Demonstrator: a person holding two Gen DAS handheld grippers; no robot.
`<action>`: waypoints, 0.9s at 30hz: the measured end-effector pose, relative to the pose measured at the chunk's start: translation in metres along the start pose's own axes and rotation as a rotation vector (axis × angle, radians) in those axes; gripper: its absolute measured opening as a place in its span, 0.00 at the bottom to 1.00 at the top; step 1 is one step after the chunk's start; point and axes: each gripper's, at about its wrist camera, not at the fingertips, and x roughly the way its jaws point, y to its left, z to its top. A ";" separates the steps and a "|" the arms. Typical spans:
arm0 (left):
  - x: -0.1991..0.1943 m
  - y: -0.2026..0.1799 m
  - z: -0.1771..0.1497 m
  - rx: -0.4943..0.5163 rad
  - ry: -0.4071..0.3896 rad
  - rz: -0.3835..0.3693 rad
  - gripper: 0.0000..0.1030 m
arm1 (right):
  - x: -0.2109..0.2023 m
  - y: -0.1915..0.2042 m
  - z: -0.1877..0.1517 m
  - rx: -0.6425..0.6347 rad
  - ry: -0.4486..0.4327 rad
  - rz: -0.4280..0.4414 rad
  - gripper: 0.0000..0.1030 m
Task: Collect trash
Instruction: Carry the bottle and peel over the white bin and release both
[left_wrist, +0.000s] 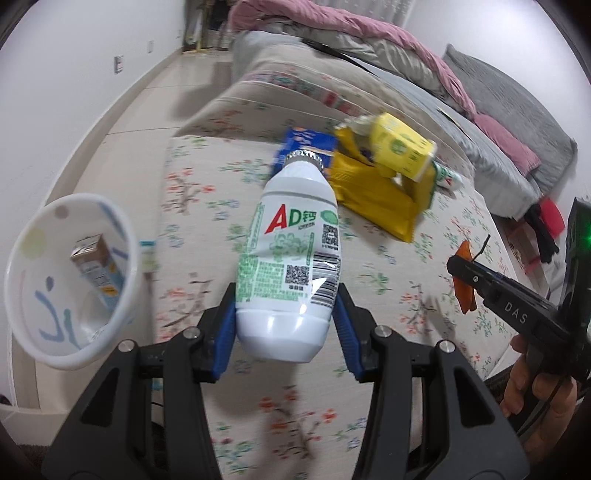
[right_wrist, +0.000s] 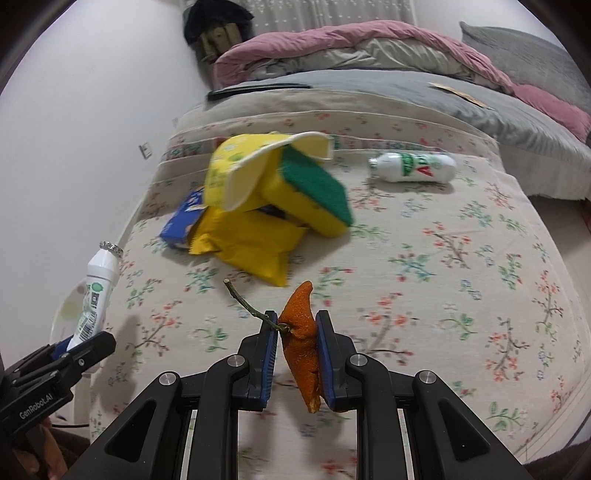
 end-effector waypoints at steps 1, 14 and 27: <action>-0.002 0.006 -0.001 -0.014 -0.003 0.007 0.49 | 0.001 0.004 0.000 -0.007 0.001 0.004 0.21; -0.028 0.093 -0.015 -0.205 -0.056 0.116 0.49 | 0.020 0.072 -0.002 -0.113 0.028 0.072 0.21; -0.025 0.155 -0.025 -0.330 -0.080 0.221 0.49 | 0.038 0.128 -0.007 -0.192 0.047 0.147 0.21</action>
